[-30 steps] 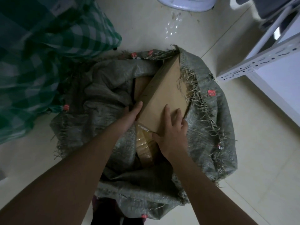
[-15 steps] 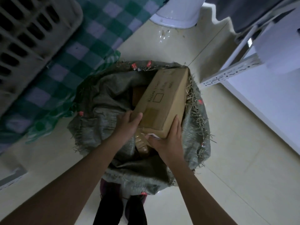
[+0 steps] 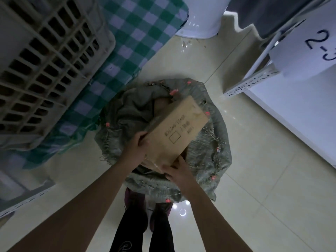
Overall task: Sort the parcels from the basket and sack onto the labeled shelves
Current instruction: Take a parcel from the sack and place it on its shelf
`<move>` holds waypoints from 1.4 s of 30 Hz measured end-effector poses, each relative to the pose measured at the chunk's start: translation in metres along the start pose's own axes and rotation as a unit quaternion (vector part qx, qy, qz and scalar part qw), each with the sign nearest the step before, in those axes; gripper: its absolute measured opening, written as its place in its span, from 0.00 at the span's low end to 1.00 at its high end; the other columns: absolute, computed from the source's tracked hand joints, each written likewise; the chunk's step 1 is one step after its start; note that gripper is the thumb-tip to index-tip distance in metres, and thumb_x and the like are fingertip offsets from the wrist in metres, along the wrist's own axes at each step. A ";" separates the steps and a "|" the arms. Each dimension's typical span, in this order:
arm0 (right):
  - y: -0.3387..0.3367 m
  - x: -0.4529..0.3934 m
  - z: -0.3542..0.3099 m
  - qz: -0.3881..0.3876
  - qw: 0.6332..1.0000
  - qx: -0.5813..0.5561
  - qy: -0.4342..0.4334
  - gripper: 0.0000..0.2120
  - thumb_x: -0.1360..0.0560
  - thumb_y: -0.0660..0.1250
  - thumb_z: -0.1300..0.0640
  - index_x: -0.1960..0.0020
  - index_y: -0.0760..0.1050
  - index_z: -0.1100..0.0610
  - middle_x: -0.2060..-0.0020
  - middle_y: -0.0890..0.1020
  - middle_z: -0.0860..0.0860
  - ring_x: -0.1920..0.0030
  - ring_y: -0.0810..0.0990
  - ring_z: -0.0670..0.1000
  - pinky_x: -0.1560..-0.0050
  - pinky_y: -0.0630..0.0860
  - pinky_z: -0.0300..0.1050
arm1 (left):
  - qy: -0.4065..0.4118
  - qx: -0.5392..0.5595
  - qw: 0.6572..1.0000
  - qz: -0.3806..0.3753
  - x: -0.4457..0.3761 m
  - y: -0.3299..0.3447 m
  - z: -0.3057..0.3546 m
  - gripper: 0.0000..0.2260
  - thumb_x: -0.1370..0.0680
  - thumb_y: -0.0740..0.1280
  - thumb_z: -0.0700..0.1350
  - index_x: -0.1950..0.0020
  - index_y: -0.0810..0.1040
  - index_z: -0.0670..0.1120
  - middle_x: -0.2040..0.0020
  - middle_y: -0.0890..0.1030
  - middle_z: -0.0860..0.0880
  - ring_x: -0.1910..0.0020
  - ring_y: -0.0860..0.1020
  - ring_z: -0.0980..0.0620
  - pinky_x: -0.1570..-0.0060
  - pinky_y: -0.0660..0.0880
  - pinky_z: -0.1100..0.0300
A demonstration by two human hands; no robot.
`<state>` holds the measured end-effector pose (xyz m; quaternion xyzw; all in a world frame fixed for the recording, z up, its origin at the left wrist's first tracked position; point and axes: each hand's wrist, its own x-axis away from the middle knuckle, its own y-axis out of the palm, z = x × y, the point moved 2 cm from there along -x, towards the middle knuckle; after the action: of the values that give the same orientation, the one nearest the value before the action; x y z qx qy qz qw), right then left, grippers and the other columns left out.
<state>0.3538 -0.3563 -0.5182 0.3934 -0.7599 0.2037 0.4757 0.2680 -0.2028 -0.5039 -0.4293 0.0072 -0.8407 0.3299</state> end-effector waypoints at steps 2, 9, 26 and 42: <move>-0.002 0.002 0.004 -0.014 0.999 -0.028 0.021 0.36 0.31 0.76 0.55 0.28 0.64 0.53 0.38 0.78 0.50 0.41 0.79 0.50 0.51 0.80 0.41 | -0.005 -0.006 1.000 0.000 0.003 0.005 -0.006 0.18 0.19 0.60 0.44 0.29 0.68 0.49 0.35 0.74 0.48 0.41 0.73 0.50 0.44 0.72 0.56; -0.004 -0.011 -0.031 0.176 0.981 0.066 -0.046 0.57 0.35 0.74 0.34 0.21 0.42 0.47 0.21 0.48 0.53 0.23 0.51 0.61 0.27 0.58 0.65 | 0.019 -0.033 0.999 -0.010 0.007 0.021 -0.009 0.19 0.18 0.59 0.47 0.26 0.64 0.51 0.36 0.71 0.50 0.45 0.70 0.56 0.58 0.67 0.66; -0.069 -0.037 -0.025 0.203 0.971 0.124 -0.029 0.49 0.28 0.73 0.49 0.22 0.41 0.40 0.23 0.50 0.52 0.26 0.60 0.60 0.30 0.64 0.61 | -0.033 -0.086 0.995 -0.037 -0.009 0.027 -0.040 0.15 0.17 0.54 0.52 0.38 0.72 0.44 0.47 0.75 0.48 0.57 0.73 0.58 0.63 0.68 0.63; -0.091 -0.049 0.023 0.173 0.974 0.146 0.027 0.34 0.18 0.60 0.50 0.20 0.44 0.46 0.23 0.58 0.52 0.26 0.61 0.58 0.32 0.63 0.54 | -0.179 -0.023 0.984 -0.009 -0.041 0.031 -0.089 0.28 0.21 0.63 0.55 0.24 0.59 0.49 0.31 0.70 0.44 0.39 0.74 0.41 0.38 0.73 0.44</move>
<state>0.4248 -0.4076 -0.5785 0.3153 -0.7652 0.4027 0.3910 0.2370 -0.2282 -0.5986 -0.5802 -0.0361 -0.7531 0.3081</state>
